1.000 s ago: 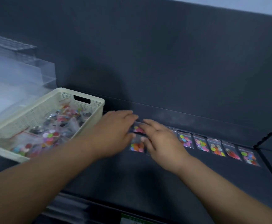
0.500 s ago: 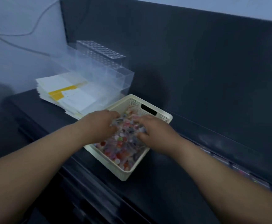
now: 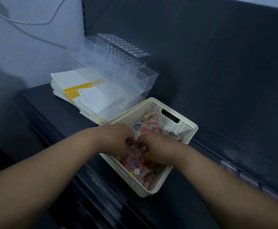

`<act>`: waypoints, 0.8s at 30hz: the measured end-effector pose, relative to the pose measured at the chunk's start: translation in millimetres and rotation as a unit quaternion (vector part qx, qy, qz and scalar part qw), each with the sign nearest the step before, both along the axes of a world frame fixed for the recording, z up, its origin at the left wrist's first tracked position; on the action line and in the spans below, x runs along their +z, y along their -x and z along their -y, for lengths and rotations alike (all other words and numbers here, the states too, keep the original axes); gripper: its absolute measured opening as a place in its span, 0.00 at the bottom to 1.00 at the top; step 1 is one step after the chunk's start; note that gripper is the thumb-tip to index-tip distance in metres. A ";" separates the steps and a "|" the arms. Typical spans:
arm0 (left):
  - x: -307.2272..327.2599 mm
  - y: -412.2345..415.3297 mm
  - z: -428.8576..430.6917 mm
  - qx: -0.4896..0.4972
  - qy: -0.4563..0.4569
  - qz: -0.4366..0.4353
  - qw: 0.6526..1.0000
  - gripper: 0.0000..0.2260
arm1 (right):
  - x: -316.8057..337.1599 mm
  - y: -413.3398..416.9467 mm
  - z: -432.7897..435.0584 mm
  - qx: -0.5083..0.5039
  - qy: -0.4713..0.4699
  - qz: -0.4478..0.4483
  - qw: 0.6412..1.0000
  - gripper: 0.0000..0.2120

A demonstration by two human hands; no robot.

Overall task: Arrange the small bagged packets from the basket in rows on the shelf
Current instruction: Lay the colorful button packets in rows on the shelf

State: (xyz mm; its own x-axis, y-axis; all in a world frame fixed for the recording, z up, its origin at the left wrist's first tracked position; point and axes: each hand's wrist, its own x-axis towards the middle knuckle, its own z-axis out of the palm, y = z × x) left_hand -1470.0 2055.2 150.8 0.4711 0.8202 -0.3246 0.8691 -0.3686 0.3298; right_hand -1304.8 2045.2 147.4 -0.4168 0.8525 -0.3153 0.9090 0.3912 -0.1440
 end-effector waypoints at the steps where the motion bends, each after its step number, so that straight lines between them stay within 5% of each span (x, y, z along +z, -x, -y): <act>1: 0.2 -1.7 0.1 -0.005 -0.001 -0.018 1.000 0.11 | -1.0 -2.4 -2.8 -0.006 0.003 -0.003 1.000 0.14; 5: 0.3 -7.8 0.3 -0.004 -0.016 -0.031 0.999 0.07 | -0.2 -10.7 -7.8 -0.025 0.028 -0.055 0.998 0.06; 9: 5.7 -1.2 -1.7 0.065 0.011 0.091 0.994 0.07 | 6.4 -22.6 -12.9 -0.089 0.071 -0.208 0.971 0.04; 13: 17.0 -0.6 -1.9 0.157 0.024 0.246 0.956 0.04 | 21.6 -31.2 -7.7 -0.207 0.207 -0.424 0.857 0.06; 20: 40.7 -25.7 8.7 0.269 0.172 0.451 0.834 0.05 | 40.4 -52.2 11.8 -0.272 0.294 -0.595 0.697 0.11; 24: 56.8 -56.3 18.9 0.234 0.249 0.473 0.812 0.03 | 43.5 -72.6 33.6 -0.274 0.275 -0.633 0.670 0.10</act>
State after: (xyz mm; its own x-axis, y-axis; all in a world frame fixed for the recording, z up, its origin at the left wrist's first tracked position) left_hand -1413.7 2036.4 207.6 0.3772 0.8593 -0.3456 0.1468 0.3129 0.9384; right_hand -1232.2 2011.7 190.8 -0.3193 0.8867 -0.3343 -0.0921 -0.3801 -0.9203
